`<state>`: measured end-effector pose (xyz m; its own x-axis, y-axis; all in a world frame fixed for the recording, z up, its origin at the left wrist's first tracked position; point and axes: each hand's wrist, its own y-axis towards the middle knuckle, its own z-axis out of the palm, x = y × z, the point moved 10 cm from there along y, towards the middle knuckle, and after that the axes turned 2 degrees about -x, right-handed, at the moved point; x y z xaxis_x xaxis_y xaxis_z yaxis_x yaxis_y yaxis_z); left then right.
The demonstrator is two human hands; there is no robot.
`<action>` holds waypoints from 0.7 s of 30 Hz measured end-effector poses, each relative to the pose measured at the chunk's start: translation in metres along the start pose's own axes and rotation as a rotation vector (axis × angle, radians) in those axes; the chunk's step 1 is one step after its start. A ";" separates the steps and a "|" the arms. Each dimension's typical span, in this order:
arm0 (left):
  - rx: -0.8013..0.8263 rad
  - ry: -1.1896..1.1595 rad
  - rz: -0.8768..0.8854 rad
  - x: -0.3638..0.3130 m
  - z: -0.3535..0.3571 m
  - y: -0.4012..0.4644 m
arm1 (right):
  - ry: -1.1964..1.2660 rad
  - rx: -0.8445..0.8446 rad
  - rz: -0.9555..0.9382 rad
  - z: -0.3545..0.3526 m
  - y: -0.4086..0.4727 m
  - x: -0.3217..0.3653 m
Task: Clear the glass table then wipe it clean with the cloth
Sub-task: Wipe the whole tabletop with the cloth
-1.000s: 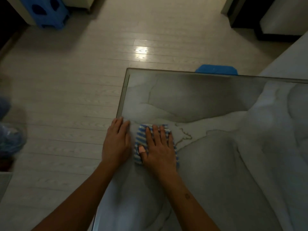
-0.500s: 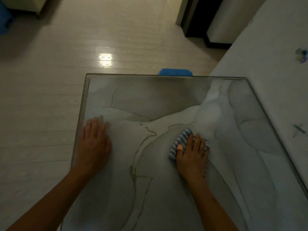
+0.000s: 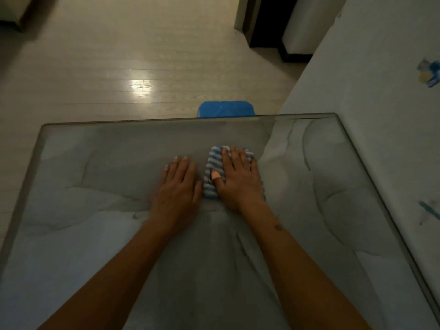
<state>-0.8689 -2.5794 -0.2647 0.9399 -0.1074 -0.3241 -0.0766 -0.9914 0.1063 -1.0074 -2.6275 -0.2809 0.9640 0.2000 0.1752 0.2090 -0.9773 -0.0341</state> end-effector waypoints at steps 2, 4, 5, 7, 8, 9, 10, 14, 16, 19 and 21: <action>0.038 0.055 -0.005 -0.001 0.009 0.012 | 0.018 0.014 0.023 -0.004 0.018 -0.027; 0.040 0.102 0.004 0.001 0.015 0.016 | -0.015 -0.008 0.056 -0.010 0.035 -0.062; 0.050 0.111 0.008 0.004 0.020 0.015 | -0.027 -0.024 0.088 -0.014 0.043 -0.086; 0.062 0.112 0.016 0.004 0.021 0.014 | -0.033 -0.077 0.191 -0.030 0.048 -0.148; 0.056 0.106 -0.001 0.007 0.020 0.014 | -0.040 -0.106 0.239 -0.039 0.050 -0.182; 0.047 0.100 -0.014 0.007 0.019 0.015 | -0.060 -0.132 0.288 -0.047 0.050 -0.215; 0.043 0.092 -0.020 0.006 0.018 0.016 | -0.081 -0.144 0.340 -0.053 0.047 -0.245; 0.050 0.089 -0.020 0.004 0.018 0.016 | -0.072 -0.118 0.474 -0.053 0.048 -0.287; 0.059 0.089 -0.024 0.004 0.017 0.016 | -0.051 -0.131 0.510 -0.052 0.052 -0.285; 0.057 0.089 -0.016 0.004 0.017 0.016 | -0.019 -0.117 0.567 -0.051 0.052 -0.281; 0.056 0.081 -0.015 0.005 0.016 0.015 | -0.018 -0.106 0.534 -0.050 0.056 -0.279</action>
<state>-0.8705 -2.5959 -0.2799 0.9646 -0.0887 -0.2483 -0.0790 -0.9957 0.0488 -1.2728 -2.7419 -0.2820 0.9344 -0.3257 0.1442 -0.3272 -0.9449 -0.0139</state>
